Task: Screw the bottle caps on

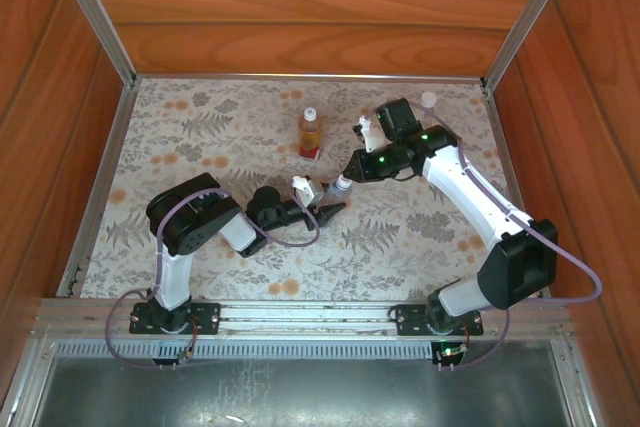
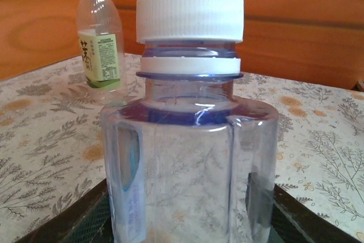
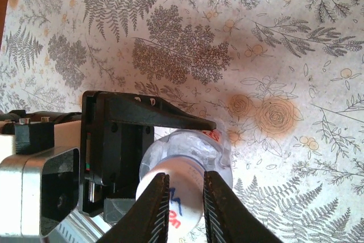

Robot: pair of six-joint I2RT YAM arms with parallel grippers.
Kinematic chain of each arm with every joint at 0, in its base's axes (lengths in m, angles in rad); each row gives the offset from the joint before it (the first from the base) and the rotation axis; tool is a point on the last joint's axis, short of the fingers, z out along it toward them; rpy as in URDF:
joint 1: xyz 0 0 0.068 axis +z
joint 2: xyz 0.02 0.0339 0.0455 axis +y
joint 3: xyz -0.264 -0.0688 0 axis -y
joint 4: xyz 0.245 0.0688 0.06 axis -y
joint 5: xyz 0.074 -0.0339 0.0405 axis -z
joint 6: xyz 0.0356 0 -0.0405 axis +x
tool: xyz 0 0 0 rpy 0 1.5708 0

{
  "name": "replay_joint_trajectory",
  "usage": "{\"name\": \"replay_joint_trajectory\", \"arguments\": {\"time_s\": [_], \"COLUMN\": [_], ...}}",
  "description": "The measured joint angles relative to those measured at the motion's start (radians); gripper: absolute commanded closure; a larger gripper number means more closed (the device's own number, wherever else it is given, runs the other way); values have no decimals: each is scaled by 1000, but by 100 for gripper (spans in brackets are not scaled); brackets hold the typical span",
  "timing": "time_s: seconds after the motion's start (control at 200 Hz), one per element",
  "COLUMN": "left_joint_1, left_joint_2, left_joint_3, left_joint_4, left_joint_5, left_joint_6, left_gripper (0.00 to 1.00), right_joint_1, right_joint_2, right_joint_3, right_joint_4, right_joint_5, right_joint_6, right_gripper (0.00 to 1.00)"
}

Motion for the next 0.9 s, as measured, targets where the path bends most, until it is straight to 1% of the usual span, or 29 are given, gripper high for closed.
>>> {"name": "replay_joint_trajectory", "arguments": {"time_s": [0.295, 0.44, 0.485, 0.665, 0.7, 0.76, 0.81, 0.9], "left_joint_1": [0, 1, 0, 0, 0, 0, 0, 0], "left_joint_2": [5, 15, 18, 19, 19, 19, 19, 19], "left_joint_3": [5, 19, 23, 26, 26, 26, 26, 26], "left_joint_4": [0, -3, -4, -5, -5, -5, -5, -5], "left_joint_5": [-11, -17, -17, -15, -15, -15, -15, -15], "left_joint_6": [-20, -31, -33, -33, -33, -33, -33, -33], "left_gripper": [43, 43, 43, 43, 43, 43, 43, 43], "right_joint_1": [-15, -13, -13, -36, -43, -55, -61, -67], "right_joint_2": [-37, -80, -92, -101, -94, -73, -49, -5], "right_joint_3": [-50, -92, -97, -94, -91, -79, -66, -39], "right_joint_4": [32, 34, 34, 47, 49, 51, 55, 63], "right_joint_5": [-25, -69, -74, -78, -77, -77, -79, -93], "right_joint_6": [24, 43, 48, 56, 58, 56, 54, 49], "right_gripper": [83, 83, 81, 68, 67, 68, 72, 78]}}
